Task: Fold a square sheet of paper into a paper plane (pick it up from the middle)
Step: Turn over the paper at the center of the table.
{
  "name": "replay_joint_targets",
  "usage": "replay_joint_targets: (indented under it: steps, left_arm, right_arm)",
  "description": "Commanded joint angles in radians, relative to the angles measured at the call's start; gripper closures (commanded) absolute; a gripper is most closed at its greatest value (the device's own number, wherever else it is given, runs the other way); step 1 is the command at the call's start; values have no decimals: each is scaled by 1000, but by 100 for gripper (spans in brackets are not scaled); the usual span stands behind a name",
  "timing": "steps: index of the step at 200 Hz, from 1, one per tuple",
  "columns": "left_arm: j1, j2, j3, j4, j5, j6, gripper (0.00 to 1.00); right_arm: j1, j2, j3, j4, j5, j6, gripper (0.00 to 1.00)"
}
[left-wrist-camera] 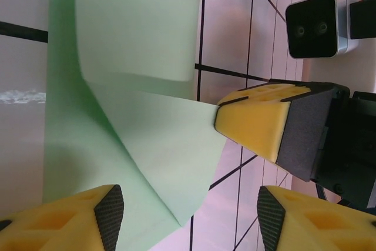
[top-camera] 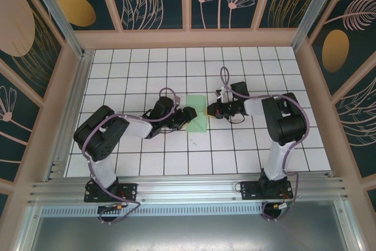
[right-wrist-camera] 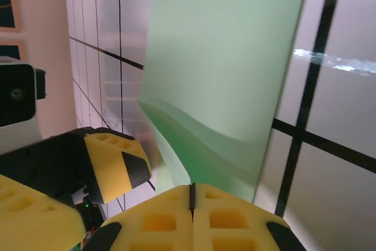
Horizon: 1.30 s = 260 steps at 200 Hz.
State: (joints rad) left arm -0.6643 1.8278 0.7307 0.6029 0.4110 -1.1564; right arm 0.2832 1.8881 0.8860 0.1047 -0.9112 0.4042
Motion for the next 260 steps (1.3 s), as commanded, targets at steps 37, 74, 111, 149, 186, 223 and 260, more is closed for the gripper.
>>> replay_joint_targets:
  steps: [37, 74, 111, 149, 186, 223, 260]
  left_arm:
    - [-8, 47, 32, 24, -14, -21, 42]
    - [-9, 74, 94, -12, -8, 26, 53]
    - [-10, 96, 136, -47, -14, 76, 58]
    - [-10, 114, 154, -54, -6, 95, 66]
    - [-10, 130, 184, -95, -8, 132, 73]
    - [-10, 124, 200, -137, -32, 157, 87]
    - [-10, 68, 214, -250, -117, 209, 100]
  right_arm:
    - [-37, 25, -48, 89, -37, 70, 96]
    - [-38, 29, -50, 86, -32, 69, 96]
    - [-37, 30, -45, 74, -26, 65, 96]
    - [-37, 30, -41, 67, -25, 65, 96]
    - [-37, 29, -38, 60, -25, 64, 95]
    - [-39, 9, -38, 48, -22, 69, 84]
    - [-64, -113, -47, 40, 10, 117, 54]
